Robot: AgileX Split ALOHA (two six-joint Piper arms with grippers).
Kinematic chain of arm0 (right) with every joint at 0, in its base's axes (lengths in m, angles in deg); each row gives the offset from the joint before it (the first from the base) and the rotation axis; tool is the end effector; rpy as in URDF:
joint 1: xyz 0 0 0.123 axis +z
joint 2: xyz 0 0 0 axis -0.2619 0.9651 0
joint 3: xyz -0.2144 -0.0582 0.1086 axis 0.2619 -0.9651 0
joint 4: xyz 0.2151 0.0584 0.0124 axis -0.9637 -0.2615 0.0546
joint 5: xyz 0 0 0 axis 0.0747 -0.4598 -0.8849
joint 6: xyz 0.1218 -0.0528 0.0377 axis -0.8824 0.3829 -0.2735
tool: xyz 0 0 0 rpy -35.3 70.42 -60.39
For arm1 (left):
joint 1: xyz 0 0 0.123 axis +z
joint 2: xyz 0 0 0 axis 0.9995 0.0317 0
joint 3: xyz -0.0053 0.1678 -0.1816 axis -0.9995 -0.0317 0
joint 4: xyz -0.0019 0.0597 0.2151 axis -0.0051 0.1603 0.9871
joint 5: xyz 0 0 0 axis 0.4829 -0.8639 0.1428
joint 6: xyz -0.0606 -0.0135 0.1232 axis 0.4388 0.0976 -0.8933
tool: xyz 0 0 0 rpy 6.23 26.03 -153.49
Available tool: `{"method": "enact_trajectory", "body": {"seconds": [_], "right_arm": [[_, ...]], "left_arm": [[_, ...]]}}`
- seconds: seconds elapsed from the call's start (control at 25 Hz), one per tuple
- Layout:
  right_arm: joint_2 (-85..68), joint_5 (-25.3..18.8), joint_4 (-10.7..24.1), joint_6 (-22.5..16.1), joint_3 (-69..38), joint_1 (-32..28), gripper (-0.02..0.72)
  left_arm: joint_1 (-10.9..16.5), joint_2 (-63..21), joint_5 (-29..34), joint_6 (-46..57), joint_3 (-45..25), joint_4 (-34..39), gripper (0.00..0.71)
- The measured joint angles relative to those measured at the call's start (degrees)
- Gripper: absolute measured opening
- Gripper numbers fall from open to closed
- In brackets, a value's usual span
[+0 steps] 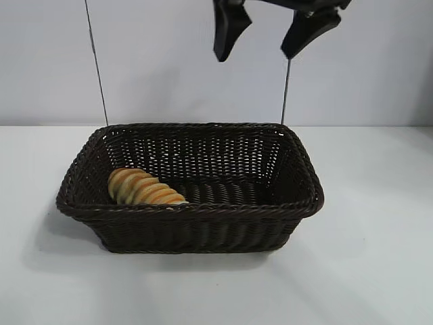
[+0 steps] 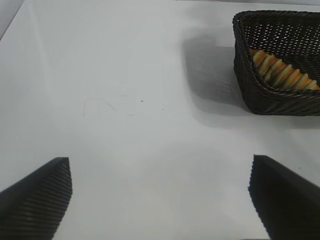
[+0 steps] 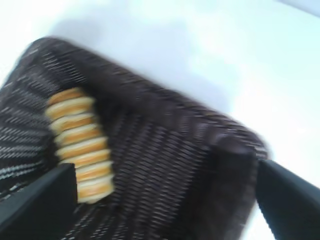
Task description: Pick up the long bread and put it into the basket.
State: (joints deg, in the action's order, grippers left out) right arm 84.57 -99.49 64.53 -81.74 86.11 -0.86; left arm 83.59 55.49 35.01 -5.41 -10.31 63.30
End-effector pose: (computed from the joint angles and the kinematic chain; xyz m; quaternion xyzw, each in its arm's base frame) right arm 0.3710 0.0903 0.2553 -0.0987 0.9570 0.0239 0.2717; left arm 0.0447 -0.0027 0.2293 0.0303 0.8712 -0.0188 0.4896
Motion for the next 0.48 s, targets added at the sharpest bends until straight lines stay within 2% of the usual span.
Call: {"method": "enact_trajectory", "body": {"seconds": [0.28,0.48], "right_arm": [[-0.13,-2.64,2.46,1.6,0.0,-11.3,0.694],[-0.13,-3.55,2.73,2.41,0.0,-18.21,0.694]], "left_arm": [[0.0,0.0,0.0,0.0,0.0,0.0,0.695],[0.0,0.0,0.0,0.0,0.0,0.0,0.695]]}}
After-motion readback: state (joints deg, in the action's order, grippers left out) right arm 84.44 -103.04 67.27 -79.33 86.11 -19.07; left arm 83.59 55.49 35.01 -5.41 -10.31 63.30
